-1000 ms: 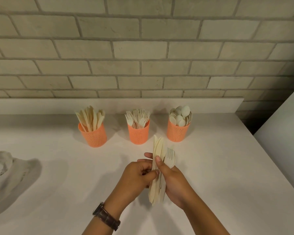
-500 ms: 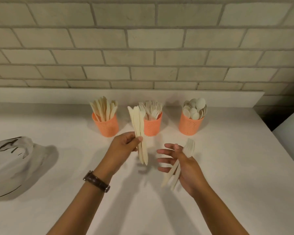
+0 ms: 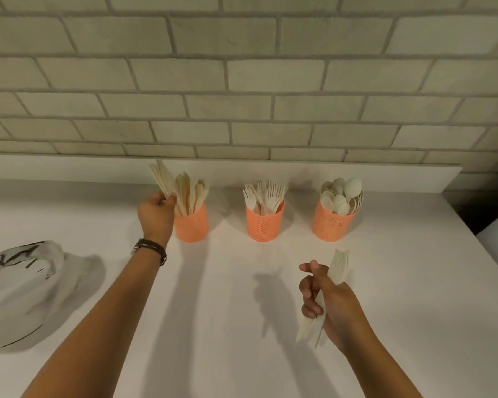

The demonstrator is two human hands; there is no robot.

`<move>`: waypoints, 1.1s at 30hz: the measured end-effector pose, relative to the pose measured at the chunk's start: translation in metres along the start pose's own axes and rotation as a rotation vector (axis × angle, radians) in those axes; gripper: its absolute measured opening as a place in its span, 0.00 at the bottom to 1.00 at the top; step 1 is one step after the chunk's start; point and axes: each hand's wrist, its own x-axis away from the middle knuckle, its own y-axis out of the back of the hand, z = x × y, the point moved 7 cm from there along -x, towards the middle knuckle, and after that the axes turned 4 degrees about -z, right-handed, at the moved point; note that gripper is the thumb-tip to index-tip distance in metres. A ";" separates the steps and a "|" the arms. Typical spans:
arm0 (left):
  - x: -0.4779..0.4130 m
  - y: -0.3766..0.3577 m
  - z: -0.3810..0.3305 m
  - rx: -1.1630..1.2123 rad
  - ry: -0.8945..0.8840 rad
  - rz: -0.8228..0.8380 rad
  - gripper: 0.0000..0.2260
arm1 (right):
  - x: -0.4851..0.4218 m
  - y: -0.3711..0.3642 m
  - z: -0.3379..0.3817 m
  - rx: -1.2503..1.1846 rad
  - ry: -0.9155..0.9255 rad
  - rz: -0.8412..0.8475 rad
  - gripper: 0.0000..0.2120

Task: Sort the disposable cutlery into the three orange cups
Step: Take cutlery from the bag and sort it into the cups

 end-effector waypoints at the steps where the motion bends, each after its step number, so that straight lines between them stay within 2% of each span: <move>1: 0.000 -0.003 0.008 -0.056 0.014 0.001 0.06 | 0.001 -0.001 0.002 0.008 0.001 0.001 0.11; 4: 0.001 -0.005 0.029 -0.240 0.085 -0.022 0.18 | 0.005 -0.002 0.007 0.049 0.017 0.019 0.04; 6: 0.004 -0.004 0.028 -0.248 0.075 -0.028 0.21 | 0.008 -0.003 0.009 0.070 0.021 0.048 0.01; 8: 0.010 0.000 0.022 -0.210 0.052 -0.038 0.23 | 0.010 -0.003 0.010 0.077 0.025 0.066 0.04; 13: 0.030 0.012 0.001 -0.134 -0.064 -0.081 0.21 | 0.017 -0.005 0.015 0.167 0.106 0.095 0.08; 16: 0.054 0.015 -0.013 -0.038 -0.106 -0.054 0.16 | 0.020 -0.003 0.022 0.257 0.197 0.057 0.10; 18: 0.079 0.013 -0.027 0.008 -0.136 0.004 0.11 | 0.023 -0.002 0.026 0.268 0.224 0.051 0.07; 21: 0.123 0.006 -0.042 0.055 -0.171 0.109 0.07 | 0.027 -0.006 0.028 0.182 0.198 0.153 0.08; 25: 0.174 -0.003 -0.051 0.132 -0.170 0.243 0.11 | 0.032 -0.016 0.025 -0.024 0.122 0.349 0.16; 27: 0.192 -0.005 -0.055 0.186 -0.143 0.303 0.12 | 0.034 -0.019 0.025 -0.035 0.125 0.402 0.19; 29: 0.206 -0.007 -0.065 0.225 -0.157 0.345 0.11 | 0.034 -0.020 0.025 0.029 0.149 0.418 0.20; 31: 0.218 -0.011 -0.079 0.247 -0.202 0.407 0.03 | 0.034 -0.022 0.025 0.147 0.200 0.401 0.20; 33: 0.227 -0.015 -0.094 0.251 -0.267 0.464 0.06 | 0.036 -0.025 0.025 0.278 0.247 0.367 0.19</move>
